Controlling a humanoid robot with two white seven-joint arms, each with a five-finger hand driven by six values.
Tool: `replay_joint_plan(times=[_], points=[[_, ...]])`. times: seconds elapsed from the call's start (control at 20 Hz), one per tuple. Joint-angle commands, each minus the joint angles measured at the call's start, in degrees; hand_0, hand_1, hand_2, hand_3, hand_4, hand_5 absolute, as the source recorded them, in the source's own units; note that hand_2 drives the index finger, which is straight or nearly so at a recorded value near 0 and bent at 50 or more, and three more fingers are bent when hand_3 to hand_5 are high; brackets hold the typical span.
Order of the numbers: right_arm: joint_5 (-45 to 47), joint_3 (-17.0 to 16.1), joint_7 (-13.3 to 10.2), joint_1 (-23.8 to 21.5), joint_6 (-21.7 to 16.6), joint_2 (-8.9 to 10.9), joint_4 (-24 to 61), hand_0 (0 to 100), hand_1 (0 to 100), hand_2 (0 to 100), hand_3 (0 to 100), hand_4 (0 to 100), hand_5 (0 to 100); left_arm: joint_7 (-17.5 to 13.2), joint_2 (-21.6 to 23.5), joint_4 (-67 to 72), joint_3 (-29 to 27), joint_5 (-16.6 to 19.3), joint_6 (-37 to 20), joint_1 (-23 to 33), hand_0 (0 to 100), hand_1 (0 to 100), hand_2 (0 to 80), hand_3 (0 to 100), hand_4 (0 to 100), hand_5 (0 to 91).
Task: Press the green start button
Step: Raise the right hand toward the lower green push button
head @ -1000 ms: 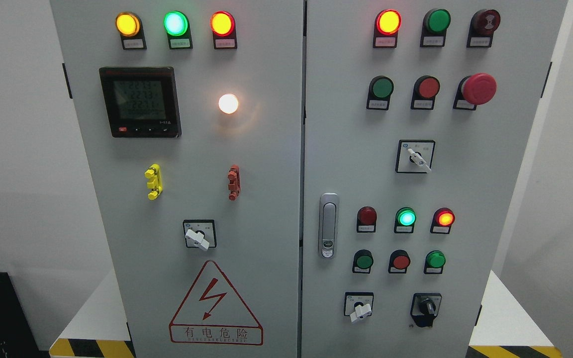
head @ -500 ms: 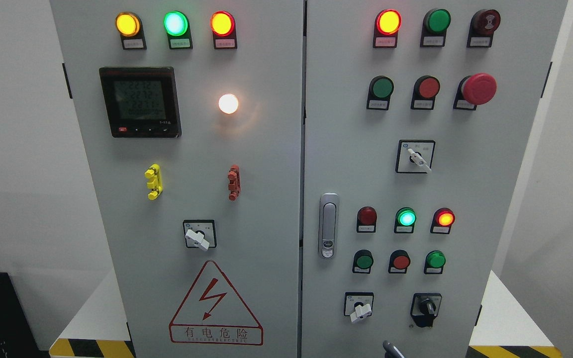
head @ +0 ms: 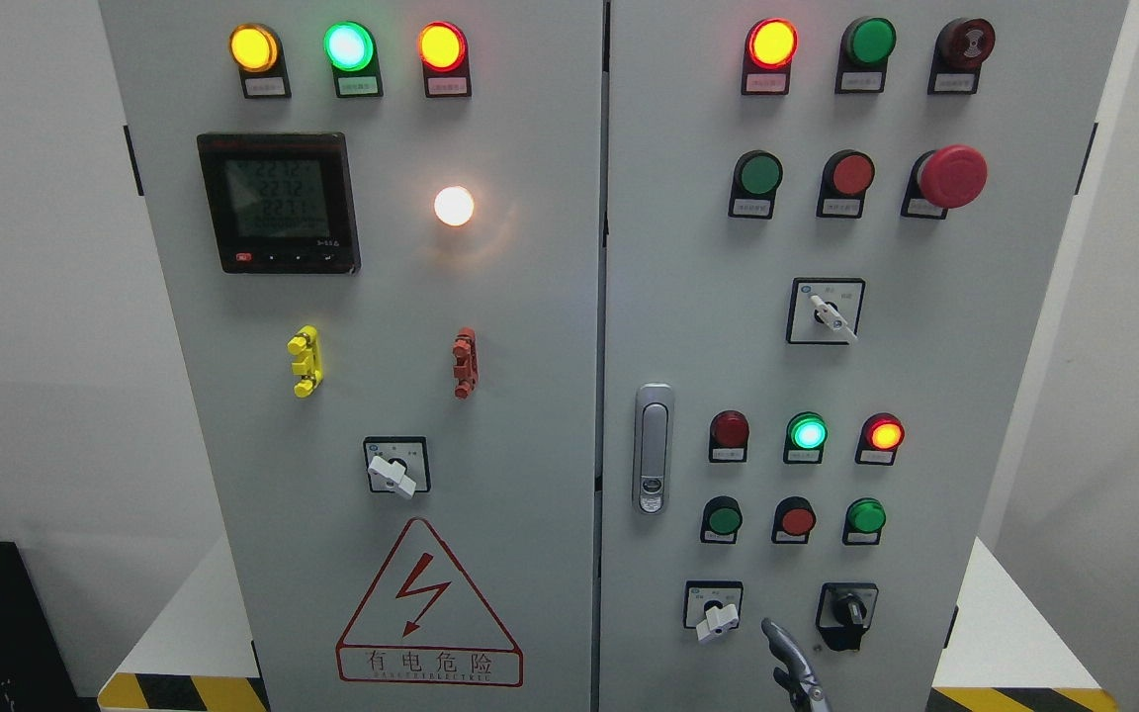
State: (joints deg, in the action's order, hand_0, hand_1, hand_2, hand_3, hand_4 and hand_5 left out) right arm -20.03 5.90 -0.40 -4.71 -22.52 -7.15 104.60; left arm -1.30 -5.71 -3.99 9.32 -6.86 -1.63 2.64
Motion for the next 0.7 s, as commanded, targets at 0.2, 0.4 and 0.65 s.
replay_joint_plan(times=[0.2,0.4,0.65], points=[[-17.83,-5.19,-2.06,3.21,-0.16,-0.23,-1.86,14,23,0,47,46,44,-0.02,0.0,0.03,0.0,0.0,-0.04,0.08,12,56,0.0,0,0,0.0],[-24.42,-6.86,-3.03,4.61,-0.16,-0.23,-1.68,15,24,0,55,54,55,-0.02,0.0,-0.05,0.0,0.0,-0.04,-0.01,12,56,0.0,0,0,0.0],[-31.98,-8.62,-3.64,7.07,-0.16,-0.32,-1.51,24,29,0,62,61,66,-0.02,0.0,0.03,0.0,0.0,-0.04,0.08,12,56,0.0,0,0,0.0]])
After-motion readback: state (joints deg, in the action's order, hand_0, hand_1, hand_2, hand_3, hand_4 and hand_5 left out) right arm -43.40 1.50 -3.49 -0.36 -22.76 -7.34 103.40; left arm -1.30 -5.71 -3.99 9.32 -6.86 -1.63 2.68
